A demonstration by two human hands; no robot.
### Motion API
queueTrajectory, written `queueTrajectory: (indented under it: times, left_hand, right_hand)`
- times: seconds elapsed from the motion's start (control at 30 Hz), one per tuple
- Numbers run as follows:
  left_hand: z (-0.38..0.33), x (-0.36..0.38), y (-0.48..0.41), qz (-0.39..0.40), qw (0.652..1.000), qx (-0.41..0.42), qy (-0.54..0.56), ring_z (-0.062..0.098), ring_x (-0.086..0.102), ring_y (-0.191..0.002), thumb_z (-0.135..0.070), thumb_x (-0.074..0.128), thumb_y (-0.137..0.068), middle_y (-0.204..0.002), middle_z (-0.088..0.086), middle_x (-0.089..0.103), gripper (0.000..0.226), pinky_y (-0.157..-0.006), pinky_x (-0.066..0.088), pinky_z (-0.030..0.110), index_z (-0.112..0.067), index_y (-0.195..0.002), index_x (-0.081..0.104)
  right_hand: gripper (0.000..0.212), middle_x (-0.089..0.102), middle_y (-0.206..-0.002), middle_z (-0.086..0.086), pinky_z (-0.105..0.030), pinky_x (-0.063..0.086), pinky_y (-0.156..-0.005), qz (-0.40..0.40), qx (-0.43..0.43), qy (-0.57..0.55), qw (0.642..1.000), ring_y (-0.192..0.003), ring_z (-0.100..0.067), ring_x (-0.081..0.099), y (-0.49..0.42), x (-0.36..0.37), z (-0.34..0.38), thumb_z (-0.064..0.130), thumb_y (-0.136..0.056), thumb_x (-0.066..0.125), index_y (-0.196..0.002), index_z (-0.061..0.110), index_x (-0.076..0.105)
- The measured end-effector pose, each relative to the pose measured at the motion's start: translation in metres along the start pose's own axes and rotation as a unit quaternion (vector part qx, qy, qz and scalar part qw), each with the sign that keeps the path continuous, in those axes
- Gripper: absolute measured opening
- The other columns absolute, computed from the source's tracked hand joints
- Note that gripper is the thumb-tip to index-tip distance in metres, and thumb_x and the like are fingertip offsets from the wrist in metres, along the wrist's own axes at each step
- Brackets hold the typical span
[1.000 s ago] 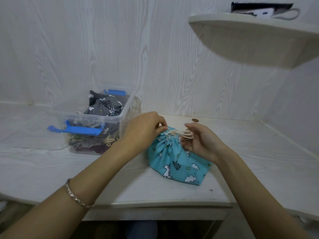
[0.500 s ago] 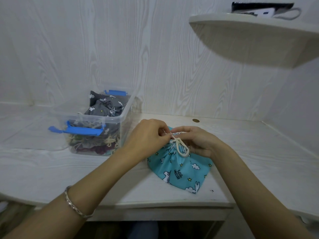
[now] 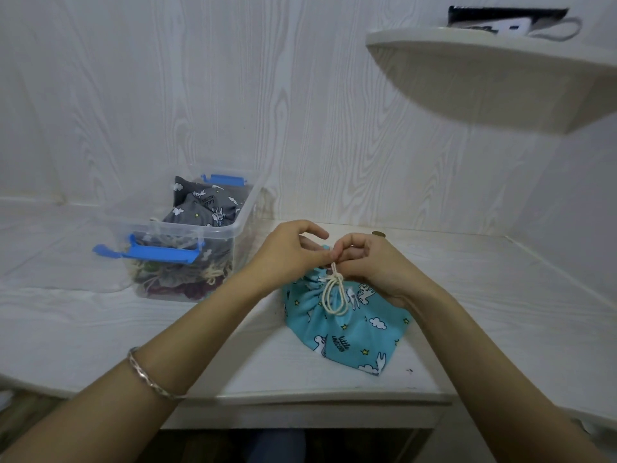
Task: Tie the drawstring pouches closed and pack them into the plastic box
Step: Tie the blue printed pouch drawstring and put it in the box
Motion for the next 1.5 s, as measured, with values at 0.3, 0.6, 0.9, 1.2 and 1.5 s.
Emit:
queueTrajectory:
  times: [0.3, 0.6, 0.9, 1.2, 1.5]
  left_hand:
    - [0.012, 0.004, 0.004, 0.058, 0.992, -0.112, -0.013, -0.002, 0.047, -0.036, -0.017, 0.076, -0.080, -0.074, 0.008, 0.067, 0.021, -0.033, 0.030, 0.010, -0.008, -0.096, 0.065]
    - [0.023, 0.007, 0.002, 0.074, 0.988, -0.131, 0.030, 0.020, 0.062, -0.084, -0.012, 0.078, -0.075, -0.097, 0.011, 0.065, 0.037, -0.074, 0.048, 0.030, -0.015, -0.100, 0.051]
    - [0.009, 0.011, 0.004, 0.111, 0.990, -0.089, 0.013, 0.007, 0.059, -0.059, -0.008, 0.068, -0.082, -0.076, 0.002, 0.064, 0.020, -0.048, 0.041, 0.013, -0.012, -0.097, 0.057]
    - [-0.008, 0.005, 0.001, 0.054, 0.987, 0.028, -0.148, 0.005, 0.056, -0.060, -0.020, 0.072, -0.082, -0.069, -0.004, 0.066, 0.005, -0.060, 0.049, 0.022, -0.017, -0.077, 0.071]
    - [0.020, 0.014, 0.000, 0.103, 0.988, -0.112, -0.033, 0.015, 0.057, -0.073, -0.026, 0.062, -0.088, -0.078, 0.006, 0.067, 0.024, -0.071, 0.046, 0.028, -0.007, -0.078, 0.072]
  right_hand:
    - [0.014, 0.071, -0.075, -0.003, -0.020, 0.054, -0.068, -0.084, -0.125, 0.194, 0.969, -0.063, -0.007, 0.064, 0.013, 0.001, 0.017, -0.003, -0.077, 0.071, -0.084, 0.009, 0.069]
    - [0.014, 0.063, -0.100, 0.008, -0.012, 0.044, -0.078, -0.038, -0.206, 0.412, 0.887, -0.084, 0.000, 0.057, 0.022, 0.011, 0.027, 0.022, -0.091, 0.066, -0.102, 0.021, 0.074]
    - [0.007, 0.073, -0.082, 0.000, -0.024, 0.053, -0.080, -0.049, -0.163, 0.236, 0.957, -0.080, -0.008, 0.067, 0.021, 0.002, 0.021, 0.010, -0.085, 0.071, -0.089, 0.015, 0.068]
    - [0.018, 0.060, -0.072, -0.007, -0.022, 0.042, -0.061, 0.012, 0.073, -0.262, 0.962, -0.066, -0.014, 0.053, 0.009, 0.010, -0.025, -0.001, -0.070, 0.069, -0.074, 0.012, 0.056]
    - [0.012, 0.074, -0.081, -0.003, -0.029, 0.053, -0.068, -0.133, -0.108, 0.105, 0.980, -0.072, -0.022, 0.065, 0.020, -0.008, 0.004, 0.009, -0.081, 0.074, -0.078, 0.021, 0.076]
Point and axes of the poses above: each hand's wrist, its own y-axis away from the middle knuckle, its own x-axis out of the palm, z = x × y, the point moved 8 cm from there along -y, towards the middle knuckle
